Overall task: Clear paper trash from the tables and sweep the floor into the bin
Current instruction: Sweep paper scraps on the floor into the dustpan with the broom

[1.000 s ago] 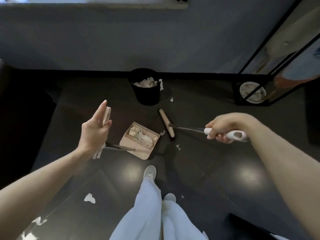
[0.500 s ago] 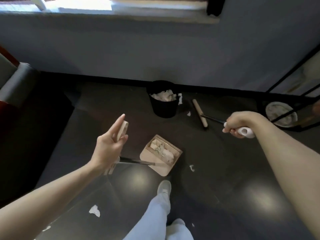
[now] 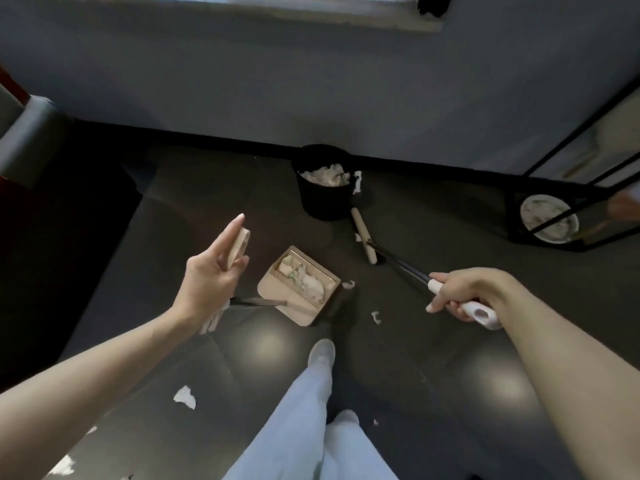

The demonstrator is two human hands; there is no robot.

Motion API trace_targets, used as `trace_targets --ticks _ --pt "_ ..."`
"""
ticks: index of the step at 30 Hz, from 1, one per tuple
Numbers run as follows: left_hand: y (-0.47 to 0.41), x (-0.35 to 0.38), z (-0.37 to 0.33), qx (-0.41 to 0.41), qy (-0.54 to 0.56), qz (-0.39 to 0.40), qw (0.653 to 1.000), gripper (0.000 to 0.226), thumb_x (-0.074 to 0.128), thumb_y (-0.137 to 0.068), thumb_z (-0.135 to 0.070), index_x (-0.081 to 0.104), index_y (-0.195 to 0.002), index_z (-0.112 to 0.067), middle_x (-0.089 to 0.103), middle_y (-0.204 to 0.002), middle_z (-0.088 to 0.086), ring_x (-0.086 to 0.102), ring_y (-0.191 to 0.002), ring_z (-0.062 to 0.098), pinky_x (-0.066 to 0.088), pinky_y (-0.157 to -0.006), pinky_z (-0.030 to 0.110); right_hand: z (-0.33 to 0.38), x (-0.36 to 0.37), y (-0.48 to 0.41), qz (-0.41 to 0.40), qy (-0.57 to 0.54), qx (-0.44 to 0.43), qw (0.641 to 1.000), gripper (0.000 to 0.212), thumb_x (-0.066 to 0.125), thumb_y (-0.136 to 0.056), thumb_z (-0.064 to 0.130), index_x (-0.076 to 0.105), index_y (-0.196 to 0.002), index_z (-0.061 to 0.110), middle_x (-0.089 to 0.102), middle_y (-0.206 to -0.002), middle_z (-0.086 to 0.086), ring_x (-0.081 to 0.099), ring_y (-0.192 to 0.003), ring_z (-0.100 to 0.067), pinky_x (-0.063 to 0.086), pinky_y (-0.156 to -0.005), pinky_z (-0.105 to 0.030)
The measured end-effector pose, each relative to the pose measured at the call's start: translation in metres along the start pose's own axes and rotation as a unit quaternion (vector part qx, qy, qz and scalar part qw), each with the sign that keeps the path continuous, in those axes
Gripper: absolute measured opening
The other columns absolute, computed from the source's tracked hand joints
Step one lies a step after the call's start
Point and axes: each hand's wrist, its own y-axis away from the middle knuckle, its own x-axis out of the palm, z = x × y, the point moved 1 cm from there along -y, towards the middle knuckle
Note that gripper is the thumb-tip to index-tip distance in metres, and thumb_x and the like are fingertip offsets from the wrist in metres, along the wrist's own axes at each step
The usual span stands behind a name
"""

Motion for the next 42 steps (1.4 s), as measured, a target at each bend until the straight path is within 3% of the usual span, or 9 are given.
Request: trace_targets --ticks 9,13,16,19,23,27,32,38,42 --pt "0.100 -0.040 0.020 -0.040 -0.014 -0.008 0.999 0.065 0.060 -0.091 -0.006 0.041 -0.140 -0.045 0.058 -0.122 -0.010 0.049 -0.111 -0.012 0.031 -0.085 -0.006 -0.130 0.106 0.044 0.011 0.115 0.024 0.993 0.085 0.045 -0.085 -0.006 0.023 -0.147 0.047 0.056 -0.079 -0.006 0.042 -0.031 -0.008 0.037 -0.037 -0.016" --pt "0.140 -0.064 0.033 -0.053 0.015 -0.006 0.998 0.063 0.057 -0.091 0.000 0.043 -0.140 -0.038 0.056 -0.121 -0.013 0.043 -0.113 -0.015 0.033 -0.082 -0.006 -0.167 0.148 0.061 0.002 0.159 0.030 0.987 0.088 0.043 -0.080 -0.002 0.020 -0.147 0.050 0.062 -0.070 -0.006 0.044 -0.031 -0.012 0.039 -0.039 -0.015" --pt "0.166 -0.081 0.048 -0.052 0.016 0.020 0.998 0.063 0.057 -0.092 -0.001 0.043 -0.138 -0.043 0.057 -0.123 -0.014 0.046 -0.114 -0.010 0.038 -0.087 0.002 -0.192 0.181 0.080 -0.001 0.145 0.035 0.989 0.089 0.042 -0.079 -0.003 0.022 -0.147 0.051 0.060 -0.065 -0.004 0.042 -0.030 -0.013 0.039 -0.039 -0.016" --pt "0.193 -0.099 0.066 -0.048 0.003 0.055 0.997 0.064 0.058 -0.092 -0.006 0.043 -0.134 -0.051 0.064 -0.124 -0.003 0.053 -0.115 0.015 0.044 -0.098 0.031 -0.224 0.225 0.101 -0.005 0.144 0.043 0.989 0.089 0.041 -0.078 -0.003 0.022 -0.145 0.053 0.058 -0.073 -0.005 0.043 -0.033 -0.012 0.040 -0.041 -0.017" --pt "0.233 -0.117 0.092 -0.029 -0.013 0.096 0.995 0.064 0.059 -0.092 -0.010 0.042 -0.134 -0.054 0.069 -0.113 -0.002 0.057 -0.107 0.031 0.049 -0.090 0.038 -0.274 0.298 0.132 -0.005 0.168 0.034 0.985 0.093 0.040 -0.077 -0.002 0.012 -0.147 0.052 0.060 -0.062 -0.007 0.047 -0.042 -0.015 0.045 -0.047 -0.024" --pt "0.266 -0.125 0.109 -0.025 -0.002 0.133 0.991 0.065 0.058 -0.092 -0.008 0.040 -0.137 -0.052 0.064 -0.124 0.003 0.056 -0.114 0.036 0.047 -0.095 0.047 -0.336 0.382 0.159 -0.032 0.179 0.017 0.983 0.091 0.034 -0.080 -0.001 0.002 -0.151 0.046 0.062 -0.088 -0.011 0.055 -0.047 -0.019 0.047 -0.042 -0.024" --pt "0.280 -0.129 0.119 -0.009 -0.027 0.155 0.987 0.064 0.059 -0.093 -0.011 0.039 -0.136 -0.054 0.064 -0.124 -0.003 0.059 -0.111 0.032 0.049 -0.091 0.040 -0.377 0.440 0.166 -0.101 0.034 -0.013 0.994 0.081 0.041 -0.083 -0.002 0.022 -0.151 0.039 0.059 -0.101 -0.009 0.051 -0.051 -0.012 0.042 -0.040 -0.018" --pt "0.292 -0.130 0.120 -0.006 -0.029 0.183 0.983 0.063 0.057 -0.094 -0.012 0.037 -0.140 -0.049 0.060 -0.130 0.002 0.055 -0.112 0.043 0.048 -0.092 0.050 -0.378 0.423 0.163 -0.175 -0.123 -0.045 0.976 0.076 0.054 -0.080 -0.003 0.039 -0.143 0.038 0.052 -0.044 0.008 0.039 -0.034 -0.011 0.033 -0.037 -0.021" --pt "0.301 -0.133 0.120 0.009 -0.023 0.187 0.982 0.064 0.057 -0.094 -0.011 0.036 -0.140 -0.050 0.054 -0.131 -0.012 0.058 -0.115 0.030 0.047 -0.100 0.046 -0.347 0.400 0.147 -0.205 -0.152 -0.056 0.965 0.070 0.045 -0.086 0.004 0.033 -0.146 0.038 0.060 -0.055 0.000 0.040 -0.038 -0.011 0.033 -0.039 -0.021"
